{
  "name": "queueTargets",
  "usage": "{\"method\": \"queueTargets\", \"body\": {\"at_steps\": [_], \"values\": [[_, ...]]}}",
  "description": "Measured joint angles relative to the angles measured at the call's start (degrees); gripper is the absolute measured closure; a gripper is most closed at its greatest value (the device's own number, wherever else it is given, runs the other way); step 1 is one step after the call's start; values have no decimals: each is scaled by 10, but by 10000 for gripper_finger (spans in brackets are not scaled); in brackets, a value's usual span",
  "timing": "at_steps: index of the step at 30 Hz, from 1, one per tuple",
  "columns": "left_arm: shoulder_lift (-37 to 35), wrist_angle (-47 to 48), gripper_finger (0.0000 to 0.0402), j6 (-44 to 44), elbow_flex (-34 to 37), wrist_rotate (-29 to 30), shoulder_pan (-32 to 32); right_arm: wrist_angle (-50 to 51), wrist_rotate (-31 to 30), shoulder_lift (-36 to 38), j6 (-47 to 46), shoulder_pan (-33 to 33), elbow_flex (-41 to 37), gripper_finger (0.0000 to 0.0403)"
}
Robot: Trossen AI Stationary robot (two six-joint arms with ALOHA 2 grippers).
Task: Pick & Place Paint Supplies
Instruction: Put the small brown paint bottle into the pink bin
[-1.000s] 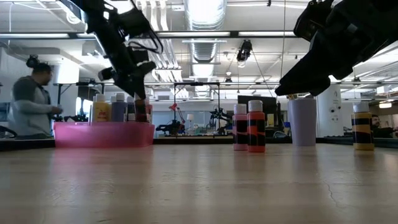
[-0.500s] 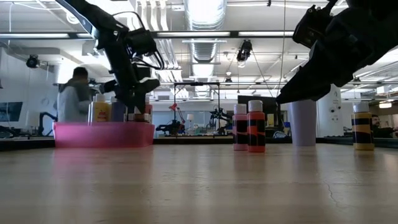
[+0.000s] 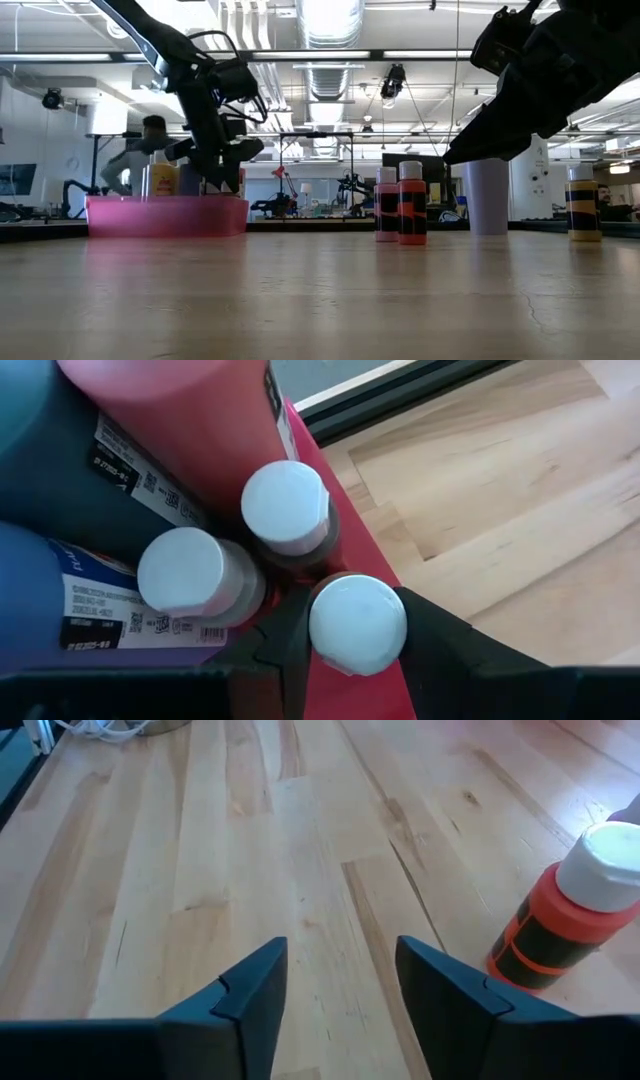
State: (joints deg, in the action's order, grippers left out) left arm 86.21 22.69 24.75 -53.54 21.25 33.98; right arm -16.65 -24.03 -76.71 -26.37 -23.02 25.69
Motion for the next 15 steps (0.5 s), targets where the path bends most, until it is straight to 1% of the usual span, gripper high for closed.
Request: {"method": "queueTargets", "body": {"at_steps": [9,15], "values": [[0,-6,275,0,1,2,2,0,0,0,0,0,0,232],[1,-18,262,-13,2,7,3,0,0,0,0,0,-1,221]]}}
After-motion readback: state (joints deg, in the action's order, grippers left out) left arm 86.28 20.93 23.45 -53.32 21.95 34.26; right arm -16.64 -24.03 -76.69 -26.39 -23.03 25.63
